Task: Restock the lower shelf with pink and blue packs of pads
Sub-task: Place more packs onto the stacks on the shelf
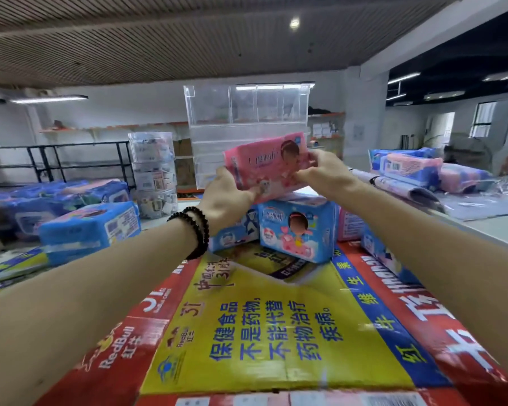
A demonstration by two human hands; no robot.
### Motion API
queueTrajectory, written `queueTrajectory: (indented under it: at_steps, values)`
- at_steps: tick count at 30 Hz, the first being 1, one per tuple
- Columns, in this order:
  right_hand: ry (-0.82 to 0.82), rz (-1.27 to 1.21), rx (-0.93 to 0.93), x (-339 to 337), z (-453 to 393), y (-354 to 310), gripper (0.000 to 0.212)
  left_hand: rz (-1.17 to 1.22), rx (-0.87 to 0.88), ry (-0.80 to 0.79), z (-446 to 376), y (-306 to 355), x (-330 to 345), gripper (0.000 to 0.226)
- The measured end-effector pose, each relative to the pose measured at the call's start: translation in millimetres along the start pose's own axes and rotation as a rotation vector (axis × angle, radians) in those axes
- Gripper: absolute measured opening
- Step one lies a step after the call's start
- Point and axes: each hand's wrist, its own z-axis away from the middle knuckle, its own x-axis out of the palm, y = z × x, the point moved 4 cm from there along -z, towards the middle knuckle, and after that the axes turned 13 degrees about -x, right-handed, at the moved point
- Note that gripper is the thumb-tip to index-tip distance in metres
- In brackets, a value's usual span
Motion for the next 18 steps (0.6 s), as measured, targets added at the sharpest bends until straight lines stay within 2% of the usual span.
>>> queueTrajectory:
  at_steps: [3, 7, 10, 13, 18]
  values:
    - [0.056, -0.096, -0.086, -13.4, 10.6, -19.5, 0.037, 0.073, 0.070, -0.032, 13.3, 4.4, -16.3, 0.029]
    - [0.180, -0.251, -0.248, -32.5, 33.4, -51.1, 0.010, 0.255, 0.131, -0.134, 56.3, 13.4, -41.7, 0.019]
    - [0.207, -0.388, -0.298, -31.8, 60.2, -75.3, 0.019, 0.410, 0.095, -0.212, 89.7, 10.2, -53.3, 0.029]
    - [0.226, -0.593, -0.271, -17.0, 97.9, -100.4, 0.029, 0.415, 0.120, -0.205, 128.1, 6.8, -63.0, 0.030]
    - [0.291, -0.537, -0.303, 6.5, 165.8, -151.7, 0.030, 0.469, 0.183, -0.167, 193.8, -16.7, -97.5, 0.014]
